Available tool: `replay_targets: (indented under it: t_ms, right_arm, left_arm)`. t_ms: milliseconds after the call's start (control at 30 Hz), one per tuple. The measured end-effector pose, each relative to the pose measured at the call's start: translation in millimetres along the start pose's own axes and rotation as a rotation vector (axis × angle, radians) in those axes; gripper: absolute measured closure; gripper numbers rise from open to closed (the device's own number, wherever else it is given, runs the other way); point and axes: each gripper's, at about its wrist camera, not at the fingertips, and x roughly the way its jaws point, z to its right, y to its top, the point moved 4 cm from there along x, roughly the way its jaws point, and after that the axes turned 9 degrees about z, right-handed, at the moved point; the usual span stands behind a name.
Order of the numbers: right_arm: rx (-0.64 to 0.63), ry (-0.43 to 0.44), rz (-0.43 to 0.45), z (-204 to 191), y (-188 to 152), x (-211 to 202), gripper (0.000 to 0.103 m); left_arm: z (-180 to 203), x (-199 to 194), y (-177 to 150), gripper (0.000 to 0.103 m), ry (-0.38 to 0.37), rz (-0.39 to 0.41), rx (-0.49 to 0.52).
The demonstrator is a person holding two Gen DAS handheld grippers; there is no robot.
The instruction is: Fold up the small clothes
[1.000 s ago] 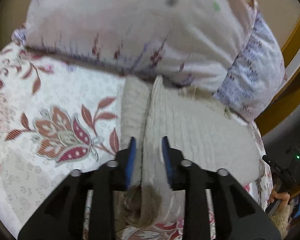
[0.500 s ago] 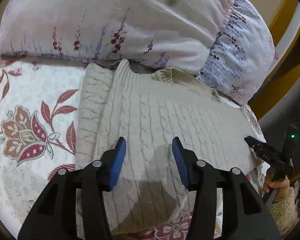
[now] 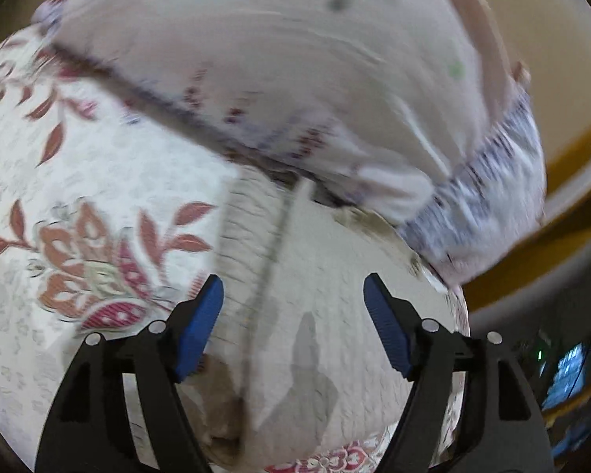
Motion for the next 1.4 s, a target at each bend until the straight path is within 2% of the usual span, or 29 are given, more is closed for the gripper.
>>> replay_targets:
  t_ms: [100, 233, 333, 400, 600, 667, 767, 867, 900, 1067, 1267, 1367, 1400]
  right_arm:
    - [-0.028, 0.022, -0.006, -20.4, 2.7, 10.5, 0.046]
    - [-0.046, 0.029, -0.013, -36.4, 2.5, 21.0, 0.046]
    - [-0.085, -0.001, -0.075, -42.8, -9.9, 38.2, 0.044]
    - [-0.118, -0.027, -0.044, -47.4, -12.2, 38.2, 0.043]
    - [-0.093, -0.017, -0.051, -44.9, -10.7, 39.0, 0.042]
    - [-0.089, -0.017, -0.048, -44.5, -11.1, 38.4, 0.042]
    - [-0.086, -0.012, -0.047, -44.8, -10.9, 39.1, 0.042]
    - [-0.085, -0.010, -0.047, -45.2, -10.9, 39.0, 0.042]
    - [-0.085, -0.010, -0.047, -45.4, -10.9, 38.9, 0.042]
    - [-0.088, -0.007, -0.044, -46.1, -11.0, 40.4, 0.041]
    - [-0.093, -0.008, -0.039, -46.6, -11.5, 41.6, 0.041]
    - [-0.016, 0.061, -0.033, -34.6, -5.3, 32.1, 0.042]
    - [0.047, 0.093, -0.012, -22.7, -0.9, 23.2, 0.042]
  left_arm:
    - [-6.9, 4.5, 3.6, 0.030, 0.025, -0.003, -0.020]
    - [-10.4, 12.2, 1.6, 0.030, 0.013, -0.037, -0.064]
    - [-11.8, 17.6, -1.6, 0.030, -0.008, -0.048, -0.088]
    - [-12.4, 19.0, -2.5, 0.030, -0.022, -0.053, -0.100]
    - [-5.7, 22.9, -6.6, 0.030, -0.042, -0.077, -0.110]
    - [-3.4, 25.7, -8.1, 0.034, -0.047, -0.084, -0.118]
    - [-1.2, 29.7, -11.5, 0.046, -0.060, -0.100, -0.136]
    - [-0.6, 33.2, -14.3, 0.066, -0.051, -0.117, -0.136]
    - [0.1, 34.7, -15.0, 0.080, -0.048, -0.127, -0.134]
    - [24.8, 25.6, -3.8, 0.085, -0.124, -0.100, -0.113]
    - [84.6, 7.4, 13.0, 0.087, -0.267, -0.038, -0.054]
    - [113.4, 8.1, 17.7, 0.088, -0.323, -0.044, -0.038]
    - [123.2, 9.4, 18.1, 0.088, -0.339, -0.048, -0.029]
